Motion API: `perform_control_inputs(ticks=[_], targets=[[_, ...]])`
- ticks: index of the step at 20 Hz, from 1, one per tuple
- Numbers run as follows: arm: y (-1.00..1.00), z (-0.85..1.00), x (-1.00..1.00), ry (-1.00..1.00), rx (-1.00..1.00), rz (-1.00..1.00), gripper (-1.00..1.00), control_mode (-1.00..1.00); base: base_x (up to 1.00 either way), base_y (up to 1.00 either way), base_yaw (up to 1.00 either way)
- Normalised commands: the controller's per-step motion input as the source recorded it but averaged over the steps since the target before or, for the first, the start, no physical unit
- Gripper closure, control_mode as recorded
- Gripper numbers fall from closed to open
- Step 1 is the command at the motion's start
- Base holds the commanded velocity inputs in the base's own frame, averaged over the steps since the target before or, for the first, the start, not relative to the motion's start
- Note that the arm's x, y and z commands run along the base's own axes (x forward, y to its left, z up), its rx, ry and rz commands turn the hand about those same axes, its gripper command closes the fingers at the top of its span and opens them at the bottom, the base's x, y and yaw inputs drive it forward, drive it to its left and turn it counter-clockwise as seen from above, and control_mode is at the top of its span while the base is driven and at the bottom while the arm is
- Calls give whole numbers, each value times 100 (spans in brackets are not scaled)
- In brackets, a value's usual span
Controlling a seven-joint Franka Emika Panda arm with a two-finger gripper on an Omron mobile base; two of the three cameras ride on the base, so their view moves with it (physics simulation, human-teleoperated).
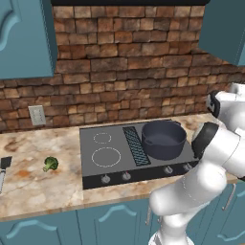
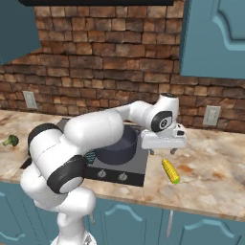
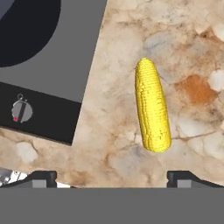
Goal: Put the broccoli and corn in the pot. Retrieve the spatula and lightly stir the vegetables in the pot.
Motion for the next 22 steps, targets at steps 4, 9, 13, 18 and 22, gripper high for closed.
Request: perform_control_inputs(ticks=[4,9,13,18,22], targets=[[-21,-29,50,0,2,4,-100,-100,0,0,0],[-29,-37,19,-2,12,0,-100,-100,0,0,0],[-28,-14,0,0,6,0,-100,-100,0,0,0],[-18,-16,0,4,0,0,-100,-100,0,0,0],[-8,-38,0,5,0,0,-100,-100,0,0,0]])
